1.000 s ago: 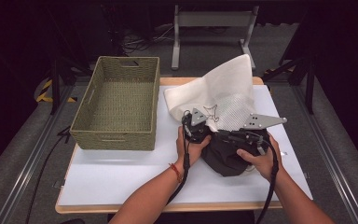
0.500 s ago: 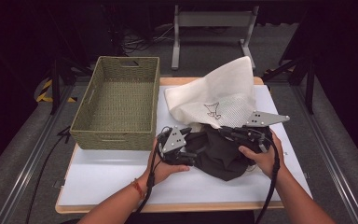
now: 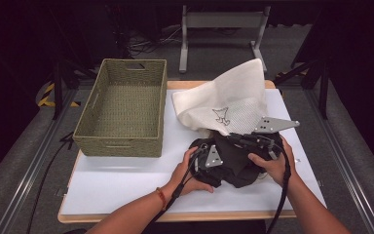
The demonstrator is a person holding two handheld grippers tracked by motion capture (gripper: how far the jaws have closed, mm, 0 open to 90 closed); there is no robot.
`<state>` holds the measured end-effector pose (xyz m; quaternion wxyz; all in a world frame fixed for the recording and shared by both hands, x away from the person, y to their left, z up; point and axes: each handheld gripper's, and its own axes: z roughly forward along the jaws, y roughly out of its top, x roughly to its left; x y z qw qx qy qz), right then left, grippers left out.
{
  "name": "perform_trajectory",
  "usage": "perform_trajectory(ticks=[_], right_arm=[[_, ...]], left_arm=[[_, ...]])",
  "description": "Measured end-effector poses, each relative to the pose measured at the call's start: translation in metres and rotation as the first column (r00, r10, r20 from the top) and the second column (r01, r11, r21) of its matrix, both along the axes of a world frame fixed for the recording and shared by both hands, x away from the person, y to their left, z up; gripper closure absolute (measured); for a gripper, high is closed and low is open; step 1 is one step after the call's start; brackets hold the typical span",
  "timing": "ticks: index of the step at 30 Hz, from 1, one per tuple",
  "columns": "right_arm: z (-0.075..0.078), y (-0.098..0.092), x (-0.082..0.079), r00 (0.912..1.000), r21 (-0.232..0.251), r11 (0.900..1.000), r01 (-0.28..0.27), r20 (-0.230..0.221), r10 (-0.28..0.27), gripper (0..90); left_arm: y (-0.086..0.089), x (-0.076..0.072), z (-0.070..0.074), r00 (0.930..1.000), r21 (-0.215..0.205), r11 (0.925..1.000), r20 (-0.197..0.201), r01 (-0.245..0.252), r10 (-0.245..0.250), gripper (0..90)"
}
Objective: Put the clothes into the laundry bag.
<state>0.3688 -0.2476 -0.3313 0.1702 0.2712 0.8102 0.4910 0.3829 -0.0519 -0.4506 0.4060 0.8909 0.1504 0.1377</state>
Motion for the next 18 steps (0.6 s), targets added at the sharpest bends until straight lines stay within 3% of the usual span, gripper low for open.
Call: perform_trajectory(ticks=[1,4,5,6,8,9,11,12,14,16,17,18], right_arm=[[0.0,0.0,0.0,1.0,0.003,1.0,0.0,-0.004,0.0,88.5],[-0.001,-0.002,-0.001,0.9999,0.013,1.0,0.003,-0.014,-0.002,88.5],[-0.001,-0.002,-0.001,0.9999,0.013,1.0,0.003,-0.014,-0.002,88.5],[-0.002,-0.003,-0.001,0.9998,0.015,1.0,0.001,-0.018,-0.001,88.5],[-0.003,-0.004,-0.002,0.9997,0.019,1.0,0.009,-0.021,-0.009,88.5],[-0.003,-0.005,-0.002,0.9997,0.02,1.0,0.011,-0.022,-0.01,88.5],[-0.002,-0.007,-0.002,0.9996,0.016,1.0,0.02,-0.021,-0.019,88.5],[-0.002,-0.009,-0.002,0.9995,0.016,1.0,0.022,-0.022,-0.022,88.5],[-0.002,-0.012,-0.001,0.9992,0.023,0.999,0.033,-0.025,-0.032,88.6],[0.001,-0.013,-0.002,0.9996,0.025,0.999,0.023,-0.018,-0.023,88.8],[0.003,-0.013,-0.003,0.9997,0.033,0.999,0.02,-0.014,-0.02,88.9],[0.003,-0.013,-0.003,0.9997,0.033,0.999,0.02,-0.014,-0.02,88.9]], left_arm=[[-0.001,0.002,0.001,1.0,-0.016,0.9999,-0.002,-0.005,0.005,17.3],[-0.009,0.01,0.001,0.9987,-0.001,0.9992,-0.032,-0.041,0.041,34.2],[-0.009,0.01,0.001,0.9987,-0.001,0.9992,-0.032,-0.041,0.041,46.5],[-0.011,0.012,0.002,0.9983,-0.015,0.9991,-0.045,-0.039,0.039,46.5],[-0.013,0.014,0.004,0.9994,-0.01,0.9994,-0.013,-0.032,0.032,70.7],[-0.013,0.016,0.005,0.999,-0.053,0.9978,-0.022,-0.04,0.039,76.5],[-0.01,0.018,0.007,0.9984,-0.111,0.9925,-0.03,-0.05,0.047,80.6],[-0.008,0.018,0.008,0.9979,-0.156,0.9859,-0.031,-0.061,0.057,81.1],[-0.007,0.018,0.015,0.9979,-0.198,0.9781,-0.004,-0.064,0.065,81.7],[-0.006,0.019,0.023,0.9969,-0.259,0.9634,0.016,-0.071,0.078,82.1],[-0.007,0.021,0.03,0.9962,-0.3,0.9509,0.015,-0.078,0.086,82.2],[-0.007,0.021,0.03,0.9962,-0.3,0.9509,0.015,-0.078,0.086,82.3]])
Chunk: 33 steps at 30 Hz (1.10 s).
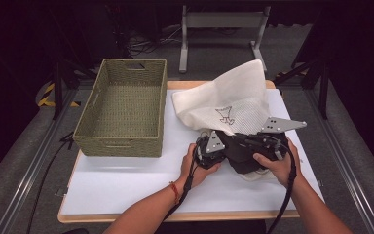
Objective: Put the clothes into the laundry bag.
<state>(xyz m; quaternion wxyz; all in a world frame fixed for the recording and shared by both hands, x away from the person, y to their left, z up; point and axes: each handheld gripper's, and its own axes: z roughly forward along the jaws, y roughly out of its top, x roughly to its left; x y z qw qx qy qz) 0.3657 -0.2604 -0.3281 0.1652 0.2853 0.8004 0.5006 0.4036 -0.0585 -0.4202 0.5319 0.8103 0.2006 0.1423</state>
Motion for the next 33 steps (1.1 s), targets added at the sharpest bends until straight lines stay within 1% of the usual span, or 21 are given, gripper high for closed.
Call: perform_trajectory(ticks=[1,3,5,6,8,9,11,15,16,18,20,21,22,24,25,27,28,30,31,32,33], right_arm=[[0.005,0.002,-0.001,0.9999,0.01,1.0,-0.009,0.01,0.009,88.9],[0.013,0.007,-0.003,0.9995,0.013,1.0,-0.016,0.028,0.015,89.0],[0.019,0.013,-0.003,0.9988,0.011,0.999,-0.034,0.035,0.033,89.0],[0.021,0.015,-0.004,0.9985,0.011,0.999,-0.038,0.039,0.038,89.0],[0.024,0.016,-0.004,0.9986,0.027,0.999,-0.042,0.034,0.041,89.1],[0.025,0.015,-0.004,0.9988,0.038,0.999,-0.038,0.031,0.037,89.1],[0.025,0.011,-0.004,0.9989,0.069,0.997,-0.042,0.021,0.041,89.2],[0.022,0.005,-0.005,0.9996,0.08,0.996,-0.029,0.008,0.029,89.2],[0.021,0.003,-0.005,0.9995,0.085,0.996,-0.032,0.002,0.032,89.2],[0.016,-0.001,-0.003,0.9995,0.093,0.995,-0.017,-0.023,0.02,89.1],[0.013,-0.004,-0.003,0.9995,0.091,0.996,-0.017,-0.024,0.02,89.2],[0.013,-0.005,-0.003,0.9998,0.079,0.997,-0.009,-0.015,0.01,89.1],[0.013,-0.004,-0.006,0.9998,0.034,0.999,0.008,0.019,-0.009,89.0],[0.011,-0.002,-0.008,0.9985,-0.027,1.0,0.003,0.055,-0.002,88.9],[0.009,-0.001,-0.008,0.9977,-0.071,0.997,0.017,0.066,-0.012,88.9],[0.004,-0.001,-0.006,0.999,-0.058,0.998,0.007,0.045,-0.004,88.9],[0.003,-0.001,-0.005,0.999,-0.066,0.998,0.009,0.045,-0.006,88.9],[0.002,-0.002,-0.004,0.9991,-0.063,0.998,0.008,0.043,-0.005,88.9],[0.001,-0.002,-0.004,0.9986,-0.08,0.997,0.021,0.049,-0.018,88.9],[0.001,-0.002,-0.004,0.9986,-0.079,0.997,0.021,0.051,-0.017,88.9],[0.001,-0.003,-0.003,0.9993,-0.06,0.998,0.004,0.038,-0.001,88.9]], left_arm=[[-0.002,0.0,0.006,0.9995,-0.019,0.9997,0.029,-0.014,0.014,82.3],[-0.005,0.003,0.014,0.9993,-0.055,0.9984,0.033,-0.016,0.018,82.3],[-0.007,0.007,0.019,0.9985,-0.062,0.9976,0.043,-0.032,0.034,82.4],[-0.008,0.009,0.019,0.9985,-0.085,0.9956,0.033,-0.04,0.043,82.4],[-0.009,0.015,0.019,0.9964,-0.104,0.9921,0.042,-0.069,0.074,82.3],[-0.009,0.018,0.016,0.9949,-0.125,0.9881,0.035,-0.09,0.095,82.3],[-0.013,0.027,0.008,0.9941,-0.125,0.9863,0.002,-0.108,0.109,82.3],[-0.017,0.035,0.0,0.9923,-0.099,0.9874,-0.002,-0.123,0.124,82.0],[-0.018,0.04,-0.003,0.9924,-0.075,0.9896,-0.015,-0.123,0.122,82.0],[-0.019,0.041,-0.004,0.9917,-0.073,0.989,-0.017,-0.129,0.128,81.7],[-0.017,0.041,-0.003,0.9944,-0.061,0.9926,-0.015,-0.105,0.105,80.9],[-0.014,0.041,-0.003,0.9967,-0.074,0.994,-0.018,-0.08,0.079,80.2],[-0.01,0.041,-0.003,0.9984,-0.08,0.9955,-0.026,-0.051,0.049,78.7],[-0.001,0.038,-0.002,0.9988,-0.081,0.9967,-0.049,-0.008,0.004,73.1],[0.005,0.035,-0.001,0.9984,-0.081,0.9964,-0.048,0.025,-0.029,66.5],[0.016,0.027,0.001,0.9968,-0.069,0.9966,-0.064,0.045,-0.049,53.2],[0.025,0.021,0.002,0.9945,-0.064,0.9948,-0.064,0.079,-0.083,44.4],[0.039,0.01,0.004,0.9971,-0.037,0.9976,-0.047,0.058,-0.06,34.0],[0.046,0.008,0.005,0.9961,-0.05,0.9963,-0.05,0.071,-0.073,29.9],[0.053,0.004,0.005,0.9975,-0.04,0.9976,-0.042,0.056,-0.058,29.6],[0.058,0.001,0.005,0.9993,-0.009,0.9998,-0.031,0.02,-0.02,26.3]])
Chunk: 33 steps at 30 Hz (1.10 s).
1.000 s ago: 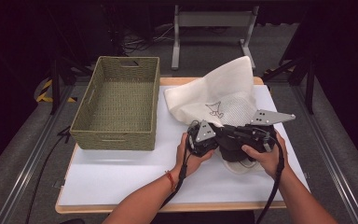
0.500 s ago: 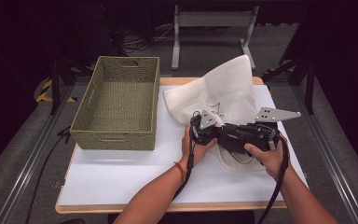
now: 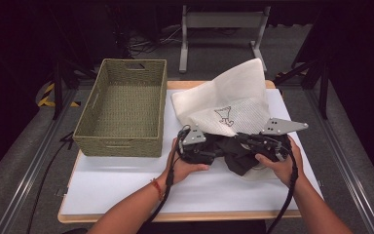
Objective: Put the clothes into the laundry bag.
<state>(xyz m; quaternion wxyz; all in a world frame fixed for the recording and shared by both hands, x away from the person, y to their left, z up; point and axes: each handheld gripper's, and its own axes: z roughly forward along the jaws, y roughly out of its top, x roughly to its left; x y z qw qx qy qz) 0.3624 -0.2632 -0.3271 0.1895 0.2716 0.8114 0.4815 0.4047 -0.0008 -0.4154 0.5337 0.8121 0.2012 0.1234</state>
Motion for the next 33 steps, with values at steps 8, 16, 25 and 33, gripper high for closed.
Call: perform_trajectory(ticks=[8,16,25,33], right_arm=[[0.0,0.005,0.0,0.9989,0.025,0.999,-0.034,-0.031,0.035,88.9],[0.014,0.021,0.0,0.9955,0.065,0.994,-0.091,-0.02,0.092,89.0],[0.034,0.028,-0.005,0.9888,0.171,0.975,-0.145,-0.01,0.149,89.1],[0.043,0.027,-0.011,0.9833,0.217,0.96,-0.176,-0.009,0.182,89.1]], left_arm=[[-0.007,0.019,-0.028,0.9915,0.12,0.9927,-0.128,-0.009,0.024,20.5],[-0.025,0.026,-0.027,0.9961,0.11,0.9938,-0.085,-0.015,0.024,79.6],[-0.027,0.013,0.008,0.9966,-0.205,0.9753,-0.005,-0.082,0.083,82.1],[-0.039,0.01,0.014,0.9921,-0.152,0.9828,0.053,-0.104,0.113,81.8]])
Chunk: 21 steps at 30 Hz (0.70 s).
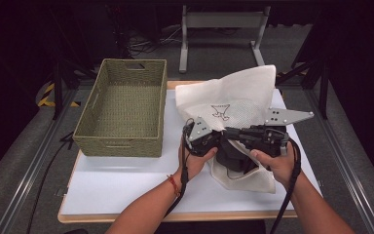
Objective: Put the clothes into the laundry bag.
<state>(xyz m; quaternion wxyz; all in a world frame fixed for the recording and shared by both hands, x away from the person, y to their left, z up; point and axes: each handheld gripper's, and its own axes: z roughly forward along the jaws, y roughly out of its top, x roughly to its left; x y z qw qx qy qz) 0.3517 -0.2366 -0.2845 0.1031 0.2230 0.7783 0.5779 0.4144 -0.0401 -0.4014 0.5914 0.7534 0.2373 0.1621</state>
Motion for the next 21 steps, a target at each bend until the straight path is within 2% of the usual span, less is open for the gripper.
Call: perform_trajectory(ticks=[1,2,4,6,8,10,11,12,14,15,16,18,19,20,21], right_arm=[[-0.003,0.001,0.001,1.0,-0.005,1.0,0.003,-0.007,-0.003,89.1],[-0.009,0.001,0.002,0.9993,0.005,1.0,-0.011,-0.036,0.011,89.1],[-0.011,0.001,0.002,0.999,0.008,1.0,-0.015,-0.043,0.015,89.1],[-0.015,0.002,0.002,0.9984,0.004,1.0,-0.024,-0.051,0.024,89.1],[-0.017,0.0,0.002,0.9977,-0.002,1.0,-0.018,-0.065,0.018,89.0],[-0.02,-0.004,0.002,0.9972,0.006,1.0,-0.02,-0.072,0.021,89.1],[-0.021,-0.004,0.0,0.9977,-0.005,1.0,-0.019,-0.065,0.019,89.0],[-0.022,-0.004,-0.001,0.9993,-0.041,0.999,-0.005,-0.036,0.003,89.0],[-0.024,-0.005,-0.002,0.9993,-0.054,0.999,-0.006,-0.037,0.004,89.0],[-0.027,-0.004,-0.002,0.9996,-0.103,0.994,0.024,-0.01,-0.026,89.0],[-0.03,-0.003,-0.002,0.9995,-0.127,0.991,0.03,0.008,-0.029,89.0],[-0.033,-0.003,-0.001,0.9998,-0.13,0.991,0.02,-0.002,-0.02,89.0],[-0.038,-0.002,-0.001,0.9998,-0.155,0.988,0.022,0.009,-0.02,89.0],[-0.039,-0.002,-0.001,0.9998,-0.151,0.988,0.021,0.006,-0.02,89.0],[-0.039,-0.002,-0.001,0.9997,-0.154,0.988,0.024,0.011,-0.022,89.0]], left_arm=[[-0.002,0.006,-0.006,0.9995,0.021,0.9998,-0.031,-0.006,0.007,81.8],[-0.002,0.011,-0.012,0.9973,0.014,0.9997,-0.07,-0.02,0.021,81.9],[-0.002,0.023,-0.024,0.9914,0.042,0.9981,-0.121,-0.045,0.049,81.9],[0.0,0.029,-0.03,0.9868,0.035,0.9977,-0.149,-0.058,0.063,81.8],[-0.001,0.031,-0.031,0.9861,0.045,0.9974,-0.154,-0.055,0.062,81.6],[-0.001,0.031,-0.03,0.988,0.052,0.9971,-0.141,-0.055,0.062,81.2],[0.0,0.031,-0.029,0.9896,0.044,0.9979,-0.133,-0.049,0.054,80.6],[0.002,0.031,-0.029,0.9898,0.047,0.998,-0.135,-0.041,0.047,80.3],[0.006,0.029,-0.028,0.9901,0.06,0.9971,-0.129,-0.048,0.055,79.1],[0.008,0.027,-0.027,0.9926,0.062,0.9973,-0.113,-0.039,0.046,77.5],[0.011,0.024,-0.027,0.9934,0.058,0.998,-0.11,-0.025,0.032,76.1],[0.016,0.021,-0.025,0.9944,0.059,0.9982,-0.105,-0.01,0.016,73.3],[0.023,0.016,-0.024,0.9935,0.076,0.9971,-0.114,0.008,0.001,61.2],[0.027,0.013,-0.023,0.9943,0.084,0.9964,-0.106,0.011,-0.002,55.0],[0.031,0.008,-0.022,0.9948,0.083,0.9959,-0.098,0.035,-0.027,50.5]])
